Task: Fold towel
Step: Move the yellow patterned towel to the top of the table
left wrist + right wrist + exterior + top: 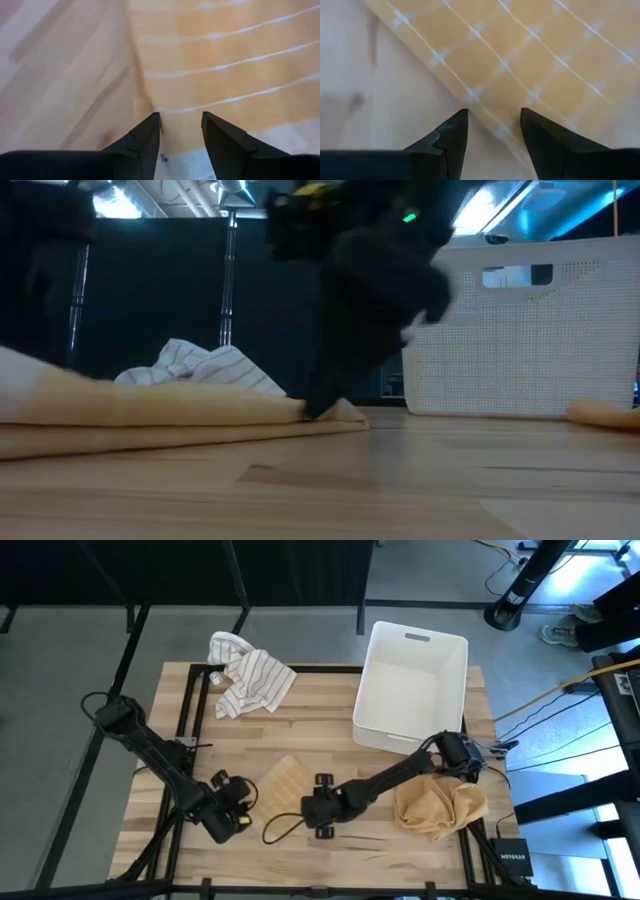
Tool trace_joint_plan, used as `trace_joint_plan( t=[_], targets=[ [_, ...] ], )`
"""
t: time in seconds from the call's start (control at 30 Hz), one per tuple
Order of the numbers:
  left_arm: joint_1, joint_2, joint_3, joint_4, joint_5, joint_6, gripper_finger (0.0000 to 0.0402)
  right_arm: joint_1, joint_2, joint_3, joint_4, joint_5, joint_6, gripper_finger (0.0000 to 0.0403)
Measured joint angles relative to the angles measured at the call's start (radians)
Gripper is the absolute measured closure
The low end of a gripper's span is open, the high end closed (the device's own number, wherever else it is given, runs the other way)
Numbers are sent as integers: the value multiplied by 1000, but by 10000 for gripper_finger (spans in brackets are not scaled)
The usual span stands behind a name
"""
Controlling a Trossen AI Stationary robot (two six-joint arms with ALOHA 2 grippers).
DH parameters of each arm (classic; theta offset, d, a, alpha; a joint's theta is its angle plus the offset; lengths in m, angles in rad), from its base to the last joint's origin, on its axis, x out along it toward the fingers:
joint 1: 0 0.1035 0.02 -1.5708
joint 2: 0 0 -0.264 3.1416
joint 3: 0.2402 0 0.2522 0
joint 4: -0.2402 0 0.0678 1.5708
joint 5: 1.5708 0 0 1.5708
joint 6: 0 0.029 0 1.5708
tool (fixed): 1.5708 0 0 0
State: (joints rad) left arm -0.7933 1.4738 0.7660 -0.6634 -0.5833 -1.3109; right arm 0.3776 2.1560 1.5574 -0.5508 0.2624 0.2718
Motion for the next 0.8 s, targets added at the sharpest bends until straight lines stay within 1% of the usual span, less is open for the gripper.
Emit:
trace_joint_plan(
  t=[0.1,0.2,0.27,0.37,0.57,0.67,0.8],
  targets=[
    [-6,-1,41,68,-52,145,263,2,-69,-1,-149,6,30,220],
    [18,6,42,236,-74,384,263,24,-128,-1,-278,22,130,220],
    [53,28,42,341,-56,527,263,62,-143,-1,-318,90,191,220],
    [134,66,42,420,25,687,263,139,-144,-3,-329,201,238,220],
    [321,194,42,447,249,806,263,263,-141,-90,-257,397,442,220],
    [406,247,46,481,265,821,263,305,-142,-144,-217,499,535,220],
    [538,293,46,579,221,791,263,338,-141,-194,-218,619,681,220]
  ],
)
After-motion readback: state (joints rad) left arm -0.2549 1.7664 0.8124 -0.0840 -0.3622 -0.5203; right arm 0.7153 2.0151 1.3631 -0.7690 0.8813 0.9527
